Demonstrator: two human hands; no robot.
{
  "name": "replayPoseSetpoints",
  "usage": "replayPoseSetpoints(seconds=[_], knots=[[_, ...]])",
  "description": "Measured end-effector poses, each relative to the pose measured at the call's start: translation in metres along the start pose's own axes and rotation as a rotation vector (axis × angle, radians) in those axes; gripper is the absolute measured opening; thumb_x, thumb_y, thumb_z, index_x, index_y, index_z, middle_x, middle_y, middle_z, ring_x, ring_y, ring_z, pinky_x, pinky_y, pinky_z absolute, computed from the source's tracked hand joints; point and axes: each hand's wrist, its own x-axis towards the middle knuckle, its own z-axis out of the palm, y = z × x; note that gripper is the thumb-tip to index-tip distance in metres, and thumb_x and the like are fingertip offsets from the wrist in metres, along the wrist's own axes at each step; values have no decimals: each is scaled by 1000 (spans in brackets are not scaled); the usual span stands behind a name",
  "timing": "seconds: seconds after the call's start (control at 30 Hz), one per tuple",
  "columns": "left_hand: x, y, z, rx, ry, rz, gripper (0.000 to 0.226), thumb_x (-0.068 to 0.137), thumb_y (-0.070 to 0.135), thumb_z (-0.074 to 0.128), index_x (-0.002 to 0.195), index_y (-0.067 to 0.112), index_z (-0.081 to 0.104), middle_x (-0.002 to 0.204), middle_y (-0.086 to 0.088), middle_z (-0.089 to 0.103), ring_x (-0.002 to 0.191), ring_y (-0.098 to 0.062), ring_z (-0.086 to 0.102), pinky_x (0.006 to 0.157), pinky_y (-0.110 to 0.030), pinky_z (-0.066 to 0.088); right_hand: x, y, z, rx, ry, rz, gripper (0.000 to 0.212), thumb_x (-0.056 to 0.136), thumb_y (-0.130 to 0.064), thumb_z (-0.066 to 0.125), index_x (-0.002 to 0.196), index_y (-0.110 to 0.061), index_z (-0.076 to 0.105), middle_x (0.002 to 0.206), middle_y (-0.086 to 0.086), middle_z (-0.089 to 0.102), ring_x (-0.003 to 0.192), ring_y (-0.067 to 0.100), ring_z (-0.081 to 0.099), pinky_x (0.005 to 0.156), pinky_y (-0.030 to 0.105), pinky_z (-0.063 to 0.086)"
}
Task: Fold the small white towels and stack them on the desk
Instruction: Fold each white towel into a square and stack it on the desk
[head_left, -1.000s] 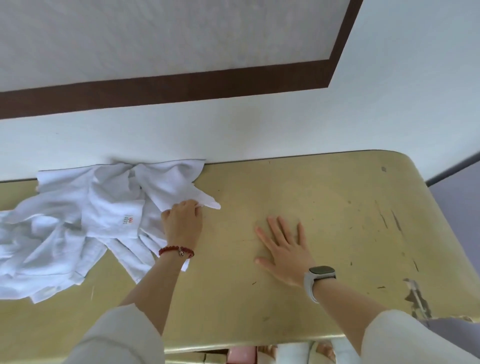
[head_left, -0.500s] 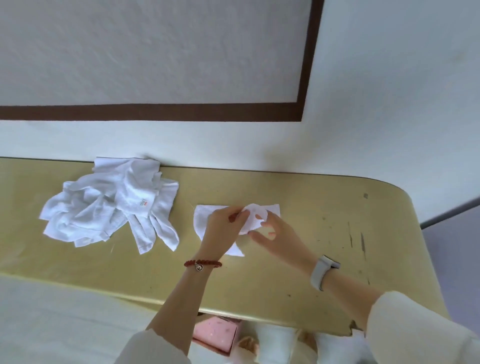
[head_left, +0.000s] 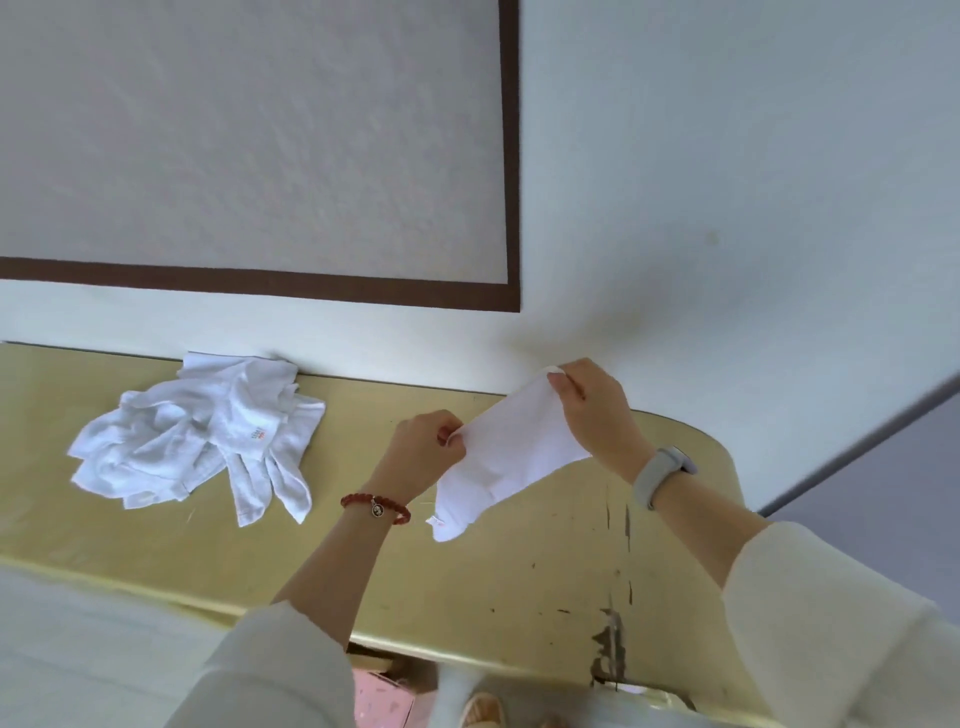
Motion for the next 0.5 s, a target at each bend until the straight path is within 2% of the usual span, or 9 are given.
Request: replayPoseSetpoints(seconds=[0.1, 0.17, 0.23, 0.37, 0.5], knots=[[13, 7, -19, 48, 50, 12, 14, 82, 8, 49, 83, 9, 63, 77, -6, 64, 74, -19, 52, 63, -23, 38, 15, -15, -20, 32, 88, -17, 25, 97, -16, 41, 91, -2, 61, 69, 1, 56, 72, 22, 50, 64, 26, 31], [19, 6, -33, 38, 105, 15, 14, 86, 12, 52, 87, 10, 66, 78, -2, 64, 75, -16, 54, 62, -16, 38, 26, -23, -37, 36, 157, -30, 23, 96, -16, 42, 93, -6, 62, 60, -11, 49, 69, 22, 51, 65, 26, 33], [21, 2, -44, 23, 170, 39, 15, 89, 14, 53, 93, 10, 67, 79, 3, 63, 77, -14, 55, 59, -11, 35, 34, -28, -52, 40, 211, -41, 19, 94, -15, 45, 94, -9, 63, 61, -13, 50, 66, 21, 54, 68, 27, 37], [25, -7, -60, -4, 320, 13, 17, 92, 19, 51, 97, 7, 63, 81, 0, 60, 74, -17, 51, 59, -24, 32, 41, -35, -66, 130, 254, -2, 14, 93, -13, 46, 89, -15, 59, 68, -1, 57, 48, 6, 57, 69, 34, 50], [32, -12, -79, -56, 467, -15, 21, 93, 25, 51, 93, 6, 61, 77, -1, 59, 69, -21, 53, 61, -26, 34, 48, -47, -60, 200, 199, 34, 12, 92, -14, 48, 88, -11, 59, 72, -2, 58, 58, 14, 62, 76, 45, 55]])
